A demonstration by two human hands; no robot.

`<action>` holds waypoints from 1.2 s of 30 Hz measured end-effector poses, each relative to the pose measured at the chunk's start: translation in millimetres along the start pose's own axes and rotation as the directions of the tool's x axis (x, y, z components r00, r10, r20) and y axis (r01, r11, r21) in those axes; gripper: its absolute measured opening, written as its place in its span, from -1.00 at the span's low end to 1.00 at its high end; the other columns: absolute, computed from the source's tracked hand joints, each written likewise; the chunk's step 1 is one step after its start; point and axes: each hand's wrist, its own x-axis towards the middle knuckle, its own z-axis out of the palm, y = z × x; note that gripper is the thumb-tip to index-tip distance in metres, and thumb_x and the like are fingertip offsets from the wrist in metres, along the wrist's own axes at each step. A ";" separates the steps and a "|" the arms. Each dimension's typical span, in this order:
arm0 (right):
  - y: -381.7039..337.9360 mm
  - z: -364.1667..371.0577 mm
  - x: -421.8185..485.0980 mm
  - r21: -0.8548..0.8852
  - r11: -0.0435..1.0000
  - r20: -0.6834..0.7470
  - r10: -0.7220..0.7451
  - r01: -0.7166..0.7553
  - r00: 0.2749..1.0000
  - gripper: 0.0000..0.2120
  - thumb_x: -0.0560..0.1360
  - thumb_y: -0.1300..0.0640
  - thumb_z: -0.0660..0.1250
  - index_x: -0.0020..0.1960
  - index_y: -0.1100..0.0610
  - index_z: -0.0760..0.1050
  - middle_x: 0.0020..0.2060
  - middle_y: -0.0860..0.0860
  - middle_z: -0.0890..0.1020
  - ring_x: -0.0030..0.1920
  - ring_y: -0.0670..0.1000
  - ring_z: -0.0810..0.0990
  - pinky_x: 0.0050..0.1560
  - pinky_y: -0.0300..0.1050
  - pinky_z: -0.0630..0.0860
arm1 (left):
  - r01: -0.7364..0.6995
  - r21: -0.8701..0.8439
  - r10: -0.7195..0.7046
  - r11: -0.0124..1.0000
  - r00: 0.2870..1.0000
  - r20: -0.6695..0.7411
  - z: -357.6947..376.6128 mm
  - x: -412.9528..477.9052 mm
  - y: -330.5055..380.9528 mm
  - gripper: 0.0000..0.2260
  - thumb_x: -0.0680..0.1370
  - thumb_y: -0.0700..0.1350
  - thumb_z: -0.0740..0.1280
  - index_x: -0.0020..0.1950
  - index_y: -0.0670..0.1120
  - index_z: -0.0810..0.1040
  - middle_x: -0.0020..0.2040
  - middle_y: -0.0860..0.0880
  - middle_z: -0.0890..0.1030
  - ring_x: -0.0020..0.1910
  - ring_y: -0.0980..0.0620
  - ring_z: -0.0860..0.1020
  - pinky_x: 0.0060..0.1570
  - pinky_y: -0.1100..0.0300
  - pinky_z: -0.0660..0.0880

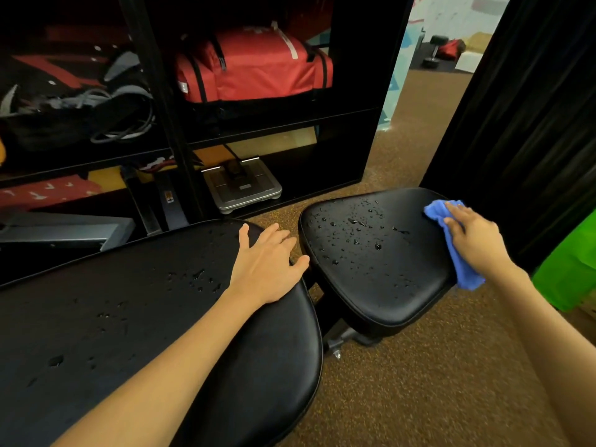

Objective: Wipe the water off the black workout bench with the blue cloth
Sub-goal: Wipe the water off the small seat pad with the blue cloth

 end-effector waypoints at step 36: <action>-91.5 21.2 69.5 0.164 0.973 0.191 -0.195 0.165 0.962 -0.62 0.62 0.15 0.15 0.42 0.01 0.35 0.39 0.08 0.41 0.41 0.18 0.32 0.40 0.09 0.26 | 0.020 -0.062 -0.023 0.998 0.999 -0.034 -4.1 -1.0 0.7 -0.45 0.56 0.30 -0.03 0.43 0.05 0.34 0.41 0.09 0.40 0.49 0.13 0.14 0.44 -0.20 -0.22</action>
